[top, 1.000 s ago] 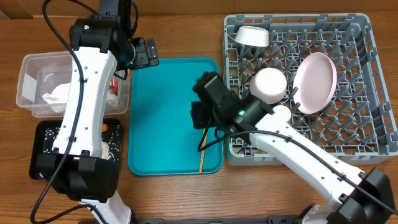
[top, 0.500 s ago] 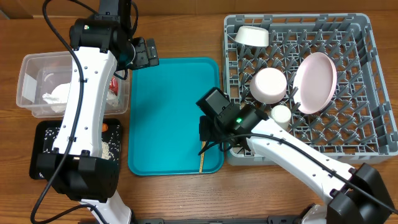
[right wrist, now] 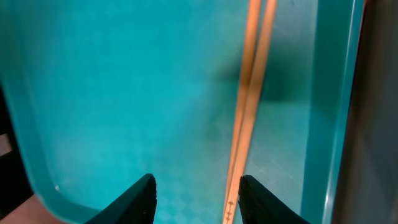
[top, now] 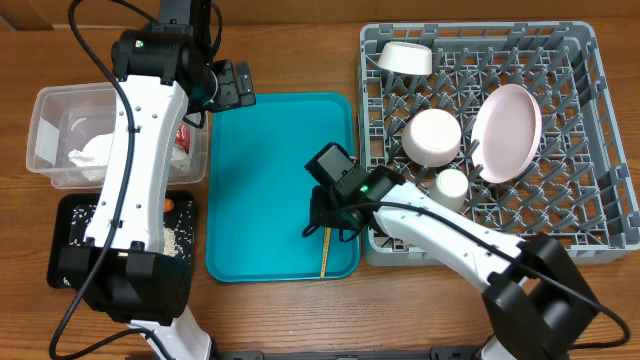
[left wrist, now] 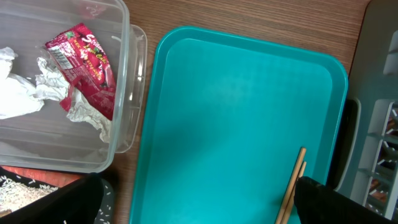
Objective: Sort waste into correct bins and load items into the dishwasher
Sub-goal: 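Lower the right gripper and grasp one wooden chopstick, then lift the chopstick and carry it right into the rack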
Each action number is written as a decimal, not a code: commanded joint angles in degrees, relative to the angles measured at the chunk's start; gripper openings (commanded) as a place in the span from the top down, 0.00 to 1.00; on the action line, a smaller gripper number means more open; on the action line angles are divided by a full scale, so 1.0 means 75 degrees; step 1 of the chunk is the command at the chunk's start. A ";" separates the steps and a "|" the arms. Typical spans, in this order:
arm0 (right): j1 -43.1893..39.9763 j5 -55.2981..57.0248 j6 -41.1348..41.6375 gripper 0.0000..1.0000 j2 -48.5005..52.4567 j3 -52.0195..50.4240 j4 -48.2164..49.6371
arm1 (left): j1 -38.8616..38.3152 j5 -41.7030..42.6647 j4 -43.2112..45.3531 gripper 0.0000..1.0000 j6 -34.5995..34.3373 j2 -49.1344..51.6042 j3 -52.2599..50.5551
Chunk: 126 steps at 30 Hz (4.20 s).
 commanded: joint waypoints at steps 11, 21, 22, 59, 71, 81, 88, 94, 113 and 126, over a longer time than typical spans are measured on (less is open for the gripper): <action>0.0052 -0.0259 0.0982 0.46 0.0108 -0.0047 -0.0460 | 0.0047 0.0064 0.0017 0.00 -0.0023 0.0023 -0.0035; 0.0052 -0.0335 0.0982 0.38 0.0108 -0.0047 -0.0335 | 0.0047 0.0064 0.0015 0.00 -0.0023 0.0023 -0.0035; 0.0052 -0.0408 0.0982 0.37 0.0108 -0.0047 -0.0256 | 0.0047 0.0064 0.0017 0.00 -0.0023 0.0023 -0.0035; 0.0029 0.0935 0.1338 0.62 0.1113 -0.0047 0.0621 | 0.0047 0.0064 0.0017 0.00 -0.0023 0.0023 -0.0035; 0.0029 0.1067 0.1728 0.63 0.1303 -0.0047 0.0755 | 0.0047 0.0064 0.0017 0.01 -0.0023 0.0023 -0.0035; 0.0029 0.1040 0.1725 0.81 0.1352 -0.0041 0.0839 | 0.0047 0.0064 0.0017 0.00 -0.0023 0.0023 -0.0035; 0.0026 0.1014 0.1722 0.96 0.1341 -0.0020 0.0839 | 0.0047 0.0064 0.0017 0.00 -0.0023 0.0023 -0.0035; 0.0029 0.1008 0.1719 0.96 0.1329 0.0067 0.0790 | 0.0047 0.0064 0.0017 0.00 -0.0023 0.0023 -0.0035; 0.0029 0.1212 0.0618 0.96 0.1221 0.1102 0.0128 | 0.0047 0.0064 0.0017 0.00 -0.0023 0.0023 -0.0035; -0.0163 0.0621 -0.1801 0.96 0.0679 0.2384 -0.0300 | 0.0047 0.0064 0.0017 0.00 -0.0023 0.0023 -0.0035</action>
